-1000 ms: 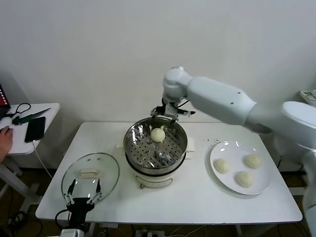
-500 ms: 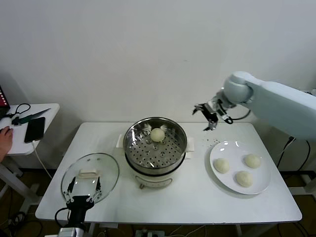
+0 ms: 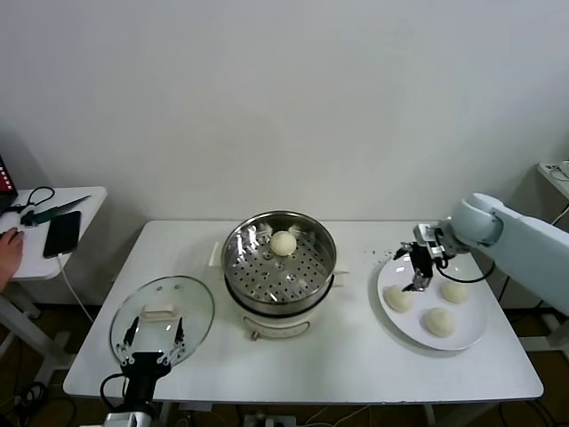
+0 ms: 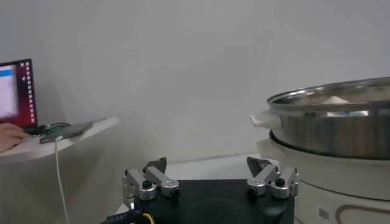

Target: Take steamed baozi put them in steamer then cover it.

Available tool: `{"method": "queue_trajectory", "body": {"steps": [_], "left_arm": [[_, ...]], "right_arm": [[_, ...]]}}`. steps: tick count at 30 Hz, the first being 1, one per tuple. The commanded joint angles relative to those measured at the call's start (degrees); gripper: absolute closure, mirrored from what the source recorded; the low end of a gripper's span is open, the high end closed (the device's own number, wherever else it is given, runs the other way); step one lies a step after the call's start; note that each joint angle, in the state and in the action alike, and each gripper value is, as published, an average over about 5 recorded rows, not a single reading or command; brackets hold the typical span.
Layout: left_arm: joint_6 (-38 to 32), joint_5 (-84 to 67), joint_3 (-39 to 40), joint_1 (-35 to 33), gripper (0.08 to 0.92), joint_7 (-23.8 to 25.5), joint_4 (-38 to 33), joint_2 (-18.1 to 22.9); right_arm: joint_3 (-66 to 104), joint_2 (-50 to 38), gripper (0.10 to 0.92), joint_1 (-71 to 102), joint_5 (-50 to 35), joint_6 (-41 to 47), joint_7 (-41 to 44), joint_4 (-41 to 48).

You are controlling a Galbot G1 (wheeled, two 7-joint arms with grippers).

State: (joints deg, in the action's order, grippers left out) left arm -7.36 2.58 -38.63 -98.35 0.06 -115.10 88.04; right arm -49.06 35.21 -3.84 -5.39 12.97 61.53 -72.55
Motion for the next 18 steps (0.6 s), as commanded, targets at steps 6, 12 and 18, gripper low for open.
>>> {"method": "queue_trajectory", "body": {"steps": [6, 12, 18], "left_arm": [[-0.5, -0.2, -0.3, -0.4, 0.177, 0.3, 0.7, 0.2], [-0.4, -0.1, -0.4, 0.0, 0.177, 0.2, 1.0, 0.3], [-0.4, 0.0, -0.5, 0.1, 0.177, 0.2, 1.4, 0.2]], "right_arm": [[4.5, 5.8, 0.203, 6.8, 5.1, -1.6, 2.4, 11.6], [4.2, 8.8, 0.203, 6.9, 5.7, -2.1, 2.6, 14.4], [4.4, 11.3, 0.203, 6.5, 5.6, -2.6, 2.5, 16.9]]}}
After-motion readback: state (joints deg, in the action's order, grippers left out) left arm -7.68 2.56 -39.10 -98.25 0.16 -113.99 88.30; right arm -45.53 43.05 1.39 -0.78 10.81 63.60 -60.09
